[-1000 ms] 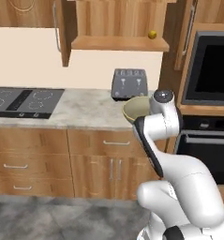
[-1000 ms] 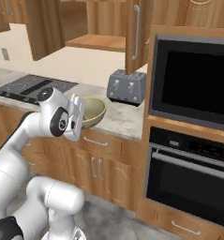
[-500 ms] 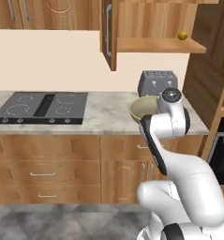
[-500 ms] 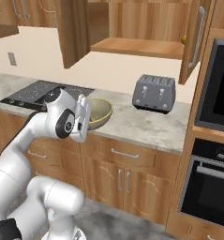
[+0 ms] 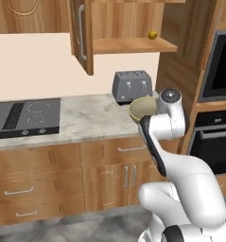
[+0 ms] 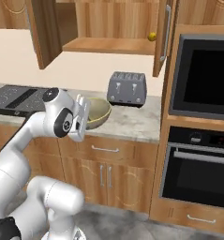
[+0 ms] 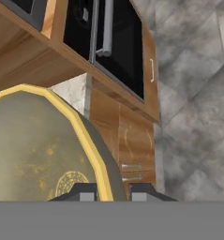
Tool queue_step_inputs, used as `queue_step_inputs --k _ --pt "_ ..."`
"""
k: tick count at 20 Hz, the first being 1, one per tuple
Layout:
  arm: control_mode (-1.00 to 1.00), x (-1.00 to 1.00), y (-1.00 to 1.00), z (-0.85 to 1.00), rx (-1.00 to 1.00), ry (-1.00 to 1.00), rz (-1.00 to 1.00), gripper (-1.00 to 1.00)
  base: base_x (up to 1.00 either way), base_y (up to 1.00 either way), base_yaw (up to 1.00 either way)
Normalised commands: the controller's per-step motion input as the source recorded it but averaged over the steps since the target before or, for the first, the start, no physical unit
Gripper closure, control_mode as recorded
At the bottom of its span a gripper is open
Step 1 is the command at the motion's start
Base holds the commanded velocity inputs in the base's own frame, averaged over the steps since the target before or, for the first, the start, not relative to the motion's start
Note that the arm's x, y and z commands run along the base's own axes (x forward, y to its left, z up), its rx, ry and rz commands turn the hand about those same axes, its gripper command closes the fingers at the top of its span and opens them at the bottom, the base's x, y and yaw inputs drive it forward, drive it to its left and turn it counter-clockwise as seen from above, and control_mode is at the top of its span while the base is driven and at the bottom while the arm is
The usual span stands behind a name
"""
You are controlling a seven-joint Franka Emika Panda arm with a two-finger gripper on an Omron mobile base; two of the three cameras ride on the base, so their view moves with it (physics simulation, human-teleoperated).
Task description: Pick the mug and place it in the sink. Pick the bowl and place it in the open cabinet and then close the cabinet.
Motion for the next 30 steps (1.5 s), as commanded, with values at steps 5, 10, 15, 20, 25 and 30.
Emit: queue_step_inputs --k 5,10,15,20,25,30 --pt "1.00 0.00 0.00 0.00 0.00 0.00 0.00 1.00 0.50 0.04 -0.05" --pt "1.00 0.00 0.00 0.00 0.00 0.00 0.00 1.00 0.70 -0.03 0.02" --pt "1.00 0.00 0.00 0.00 0.00 0.00 0.00 1.00 0.45 -0.04 0.04" --pt "1.00 0.00 0.00 0.00 0.00 0.00 0.00 1.00 0.45 -0.21 0.01" --pt "1.00 0.00 0.00 0.00 0.00 0.00 0.00 1.00 0.25 -0.25 0.00" --pt "1.00 0.00 0.00 0.00 0.00 0.00 0.00 1.00 0.07 -0.31 0.00"
